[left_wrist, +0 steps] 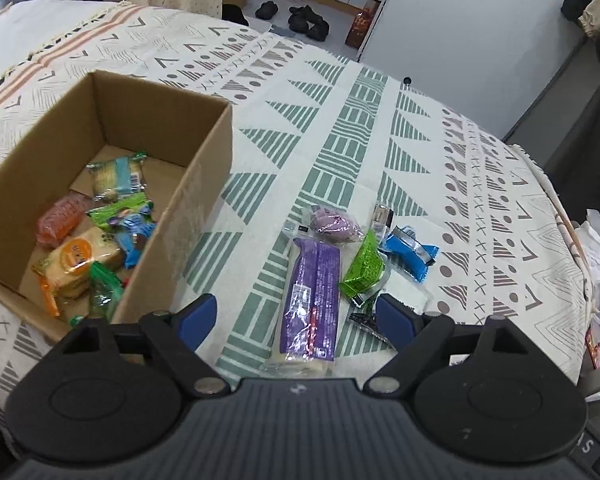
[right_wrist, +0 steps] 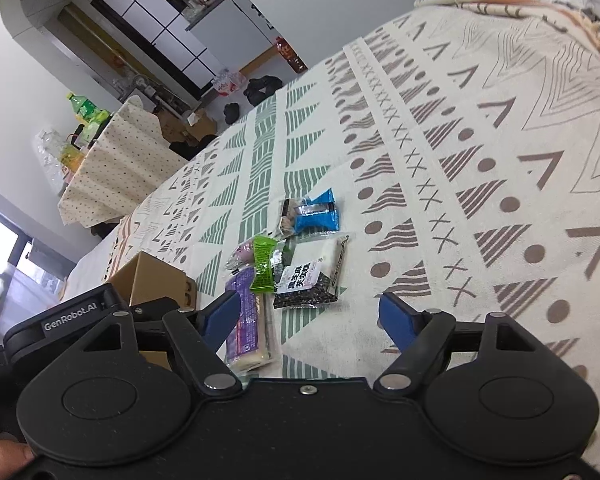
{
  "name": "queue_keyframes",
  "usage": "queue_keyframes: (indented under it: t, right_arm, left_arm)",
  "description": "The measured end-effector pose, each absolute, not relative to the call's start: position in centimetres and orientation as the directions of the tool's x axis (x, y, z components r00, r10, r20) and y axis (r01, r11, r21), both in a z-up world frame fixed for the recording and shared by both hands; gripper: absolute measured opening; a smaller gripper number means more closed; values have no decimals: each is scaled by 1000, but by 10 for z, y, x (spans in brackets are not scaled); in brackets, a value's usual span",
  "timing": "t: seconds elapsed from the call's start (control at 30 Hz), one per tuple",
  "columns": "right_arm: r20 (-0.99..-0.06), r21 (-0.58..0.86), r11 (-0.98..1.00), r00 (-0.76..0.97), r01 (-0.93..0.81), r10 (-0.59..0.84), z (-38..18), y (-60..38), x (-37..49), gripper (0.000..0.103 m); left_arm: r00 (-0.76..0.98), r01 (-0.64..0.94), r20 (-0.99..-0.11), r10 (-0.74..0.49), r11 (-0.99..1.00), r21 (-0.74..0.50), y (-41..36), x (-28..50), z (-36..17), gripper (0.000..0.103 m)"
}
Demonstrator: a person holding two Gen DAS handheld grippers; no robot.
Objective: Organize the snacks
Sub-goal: 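Withdraw both grippers from the box toward the purple bar and white packet, then grasp the purple bar with the left gripper while the right grasps the white packet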
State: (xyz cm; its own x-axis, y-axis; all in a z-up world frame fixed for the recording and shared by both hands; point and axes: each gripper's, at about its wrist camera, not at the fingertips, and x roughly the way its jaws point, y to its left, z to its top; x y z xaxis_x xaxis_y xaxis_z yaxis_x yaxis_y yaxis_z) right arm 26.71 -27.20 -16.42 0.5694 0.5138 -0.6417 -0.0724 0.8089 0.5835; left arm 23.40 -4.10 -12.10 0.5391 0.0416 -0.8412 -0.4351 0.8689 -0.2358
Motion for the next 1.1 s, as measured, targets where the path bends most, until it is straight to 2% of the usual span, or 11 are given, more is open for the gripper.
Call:
queue_keyframes:
  t: [0.23,0.33,0.57,0.67,0.73,0.97,1.03,1.1]
  right_arm:
    - [-667,591,804,526,-57,528,-187,-259,290,69]
    - [-683,592,805,503,-42,529,-198,-255,300,63]
    - [-701,598,801,469,-23,537,-218,-246,317,57]
    - [-697,608,794,467,-17,544,-220,-245,326,48]
    - [-707,604,797,446,-23,549,-223,-242,332,31]
    - [-735,570,820,420,-44,533,-214,-246,331,22]
    - [-748,551,833,416,-44,517,-210,-253,327,21]
    - [-762,529,848,420,-34,492,-207,-262,323,21]
  left_arm:
    - [500,-427,-866,14,874,-232,-44,251,-141,70]
    - [479,-430,-878,14,875,-220,-44,258,-151,70]
    - [431,-432,-902,8,879,-199,-47,272,-171,70]
    - [398,-435,-917,-3,880,-192,-49,276,-181,70]
    - [385,-435,-923,0,882,-181,-51,278,-185,70]
    - [371,-417,-928,27,898,-140,-58,278,-191,69]
    - [371,-417,-928,31,898,-137,-58,276,-191,62]
    - [370,-421,-928,34,897,-135,-57,273,-189,46]
